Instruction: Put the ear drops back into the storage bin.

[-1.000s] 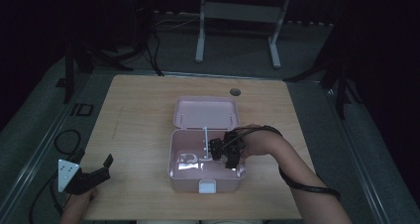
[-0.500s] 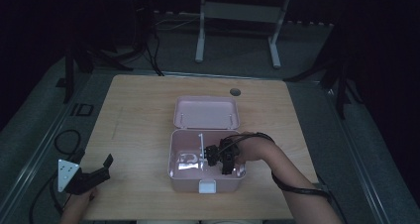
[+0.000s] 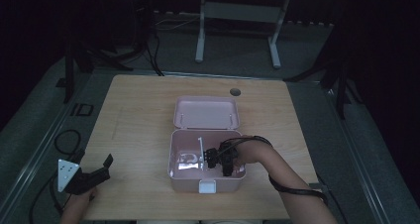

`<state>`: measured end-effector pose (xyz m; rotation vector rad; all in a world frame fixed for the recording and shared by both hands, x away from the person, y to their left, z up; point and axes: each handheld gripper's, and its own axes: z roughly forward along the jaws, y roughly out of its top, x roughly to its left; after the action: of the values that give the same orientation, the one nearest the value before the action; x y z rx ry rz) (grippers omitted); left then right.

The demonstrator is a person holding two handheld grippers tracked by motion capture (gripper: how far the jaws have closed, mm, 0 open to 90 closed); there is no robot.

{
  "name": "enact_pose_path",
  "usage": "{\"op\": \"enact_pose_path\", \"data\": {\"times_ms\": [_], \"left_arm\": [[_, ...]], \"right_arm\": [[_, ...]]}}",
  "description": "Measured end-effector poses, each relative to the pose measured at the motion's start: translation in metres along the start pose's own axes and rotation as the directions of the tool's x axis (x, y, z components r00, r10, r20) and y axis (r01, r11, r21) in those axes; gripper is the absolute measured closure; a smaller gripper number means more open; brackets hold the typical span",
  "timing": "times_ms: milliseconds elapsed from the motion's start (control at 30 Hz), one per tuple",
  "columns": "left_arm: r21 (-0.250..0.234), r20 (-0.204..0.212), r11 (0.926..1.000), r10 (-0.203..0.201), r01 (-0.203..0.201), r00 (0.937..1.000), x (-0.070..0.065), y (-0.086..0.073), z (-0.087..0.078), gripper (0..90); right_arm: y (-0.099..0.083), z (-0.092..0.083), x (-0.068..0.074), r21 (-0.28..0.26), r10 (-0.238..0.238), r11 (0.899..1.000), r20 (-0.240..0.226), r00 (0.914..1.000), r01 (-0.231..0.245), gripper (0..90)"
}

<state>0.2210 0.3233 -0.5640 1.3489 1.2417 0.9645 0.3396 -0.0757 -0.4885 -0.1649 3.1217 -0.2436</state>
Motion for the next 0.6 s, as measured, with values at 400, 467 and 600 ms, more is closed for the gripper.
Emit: {"op": "enact_pose_path", "data": {"times_ms": [400,467,600], "left_arm": [[0.0,0.0,1.0,0.0,0.0,1.0,-0.0001,0.0,-0.0001,0.4],[0.0,0.001,1.0,0.0,0.0,1.0,0.0,0.0,0.0,0.4],[0.0,0.0,1.0,0.0,0.0,1.0,-0.0001,0.0,0.0,0.4]], "right_arm": [[-0.0002,0.0045,-0.0036,0.002,0.019,1.0,-0.005,0.9998,-0.019,59.1],[-0.0001,0.0046,-0.0036,0.004,0.017,1.0,-0.006,0.9998,-0.017,59.1],[0.0002,0.0046,-0.0038,0.007,0.017,1.0,-0.013,0.9998,-0.017,58.5]]}}
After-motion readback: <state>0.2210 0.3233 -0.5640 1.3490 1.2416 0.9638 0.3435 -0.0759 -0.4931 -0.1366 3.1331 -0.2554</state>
